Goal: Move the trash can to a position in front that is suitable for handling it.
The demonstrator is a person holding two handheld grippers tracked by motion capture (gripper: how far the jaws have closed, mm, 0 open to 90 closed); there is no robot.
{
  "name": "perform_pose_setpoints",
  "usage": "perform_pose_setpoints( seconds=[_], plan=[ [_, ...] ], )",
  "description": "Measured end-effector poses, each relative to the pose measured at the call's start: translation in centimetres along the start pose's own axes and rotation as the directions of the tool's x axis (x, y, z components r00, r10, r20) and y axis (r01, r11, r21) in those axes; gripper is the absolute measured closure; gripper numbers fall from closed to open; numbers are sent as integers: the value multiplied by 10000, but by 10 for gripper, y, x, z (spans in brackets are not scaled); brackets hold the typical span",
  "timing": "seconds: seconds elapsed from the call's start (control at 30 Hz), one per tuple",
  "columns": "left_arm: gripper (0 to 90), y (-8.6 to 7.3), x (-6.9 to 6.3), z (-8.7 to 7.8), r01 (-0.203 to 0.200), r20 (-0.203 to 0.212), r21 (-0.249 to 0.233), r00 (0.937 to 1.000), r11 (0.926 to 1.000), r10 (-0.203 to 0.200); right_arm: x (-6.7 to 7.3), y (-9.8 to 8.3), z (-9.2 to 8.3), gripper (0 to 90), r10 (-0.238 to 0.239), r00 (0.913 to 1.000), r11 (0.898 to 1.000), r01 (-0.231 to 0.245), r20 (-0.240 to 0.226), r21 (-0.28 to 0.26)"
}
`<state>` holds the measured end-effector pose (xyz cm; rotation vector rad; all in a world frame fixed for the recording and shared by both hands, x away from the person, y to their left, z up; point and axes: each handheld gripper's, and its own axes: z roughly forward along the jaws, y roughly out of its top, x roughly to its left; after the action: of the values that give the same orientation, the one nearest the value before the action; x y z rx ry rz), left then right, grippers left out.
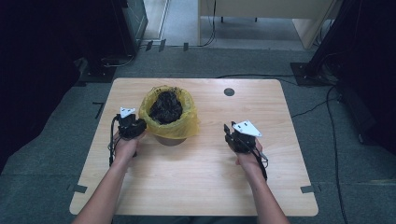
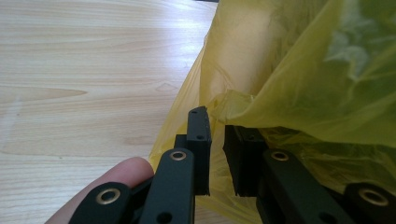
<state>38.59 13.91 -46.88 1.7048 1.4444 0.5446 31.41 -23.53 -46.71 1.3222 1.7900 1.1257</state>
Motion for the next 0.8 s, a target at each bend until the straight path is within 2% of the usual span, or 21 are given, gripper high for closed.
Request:
perform_pose_setpoints(
  seconds=[0.03,0.17,0.23,0.37,0.47,0.53,0.57,0.7,0.73,0.77,0.8],
  plan=[
    [810,0,-3,1,22,11,30,10000,10000,-22,3,5,4,694,272,9996,9996,-271,-69,122],
    [820,1,-6,2,27,32,103,10000,9999,-27,10,11,11,721,379,9990,9991,-375,-222,184],
    [841,1,-8,2,62,73,145,10000,9999,-63,14,16,20,761,752,9962,9970,-743,-443,213],
    [860,1,-11,4,116,117,145,9999,9998,-117,20,22,30,786,873,9955,9956,-860,-361,375],
    [897,0,-14,6,153,104,254,9998,9996,-155,27,27,39,826,1184,9918,9922,-1163,-483,445],
    [900,1,-15,7,176,168,317,9997,9993,-181,31,28,43,869,1849,9811,9821,-1823,-567,477],
    [900,1,-16,7,175,232,353,9996,9992,-183,35,29,48,896,2267,9722,9734,-2241,-583,480],
    [900,2,-19,8,77,350,403,9993,9992,-91,40,32,56,900,2440,9684,9691,-2414,-524,511],
    [900,2,-21,9,67,303,425,9995,9991,-80,42,34,60,900,2741,9600,9610,-2711,-576,549],
    [900,2,-22,9,54,259,431,9996,9991,-65,42,34,60,900,2741,9600,9610,-2711,-576,549],
    [900,2,-23,9,-2,256,457,9997,9990,-10,43,36,64,900,2990,9524,9533,-2952,-599,641]
  ],
)
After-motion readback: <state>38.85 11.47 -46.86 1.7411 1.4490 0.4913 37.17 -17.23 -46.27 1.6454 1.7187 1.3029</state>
